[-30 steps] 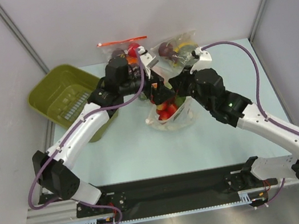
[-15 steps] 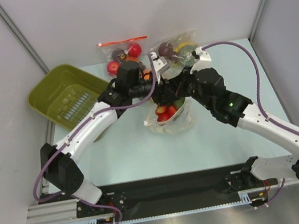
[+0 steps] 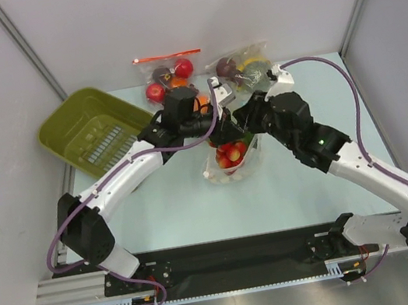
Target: Open the zip-top bag and remove the fake food
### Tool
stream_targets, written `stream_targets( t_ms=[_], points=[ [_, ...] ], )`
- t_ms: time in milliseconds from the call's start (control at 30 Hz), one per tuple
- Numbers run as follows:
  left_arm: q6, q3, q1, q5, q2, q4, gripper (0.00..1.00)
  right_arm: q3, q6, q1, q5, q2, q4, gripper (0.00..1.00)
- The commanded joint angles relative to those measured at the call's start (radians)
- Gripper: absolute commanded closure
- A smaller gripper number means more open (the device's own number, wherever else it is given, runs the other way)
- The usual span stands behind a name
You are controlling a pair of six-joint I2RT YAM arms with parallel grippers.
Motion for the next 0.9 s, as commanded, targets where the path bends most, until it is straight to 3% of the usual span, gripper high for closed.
stream_targets(
  t_ms=[0,100,233,400,633,867],
  points=[
    [0.012,-0.001,0.006,0.041,-0.008,-0.004,1.00,0.028,-0.041,-0.050,0.079,-0.096,0.006,0.63],
    [-0.010,0.005,0.017,0.070,-0.007,0.000,1.00,0.018,-0.068,-0.079,0.092,-0.148,-0.018,0.45],
    [-0.033,-0.001,0.046,0.098,-0.008,0.014,1.00,0.006,-0.076,-0.105,0.150,-0.206,-0.101,0.35],
    [-0.039,-0.001,0.059,0.115,-0.013,0.017,1.00,-0.011,-0.045,-0.121,0.096,-0.206,-0.207,0.32],
    [-0.039,-0.007,0.065,0.121,-0.017,0.014,1.00,-0.144,0.030,-0.144,-0.052,-0.182,-0.079,0.32],
    [-0.039,-0.010,0.066,0.121,-0.025,0.013,1.00,-0.166,0.041,-0.148,-0.098,-0.119,-0.019,0.32]
  ],
)
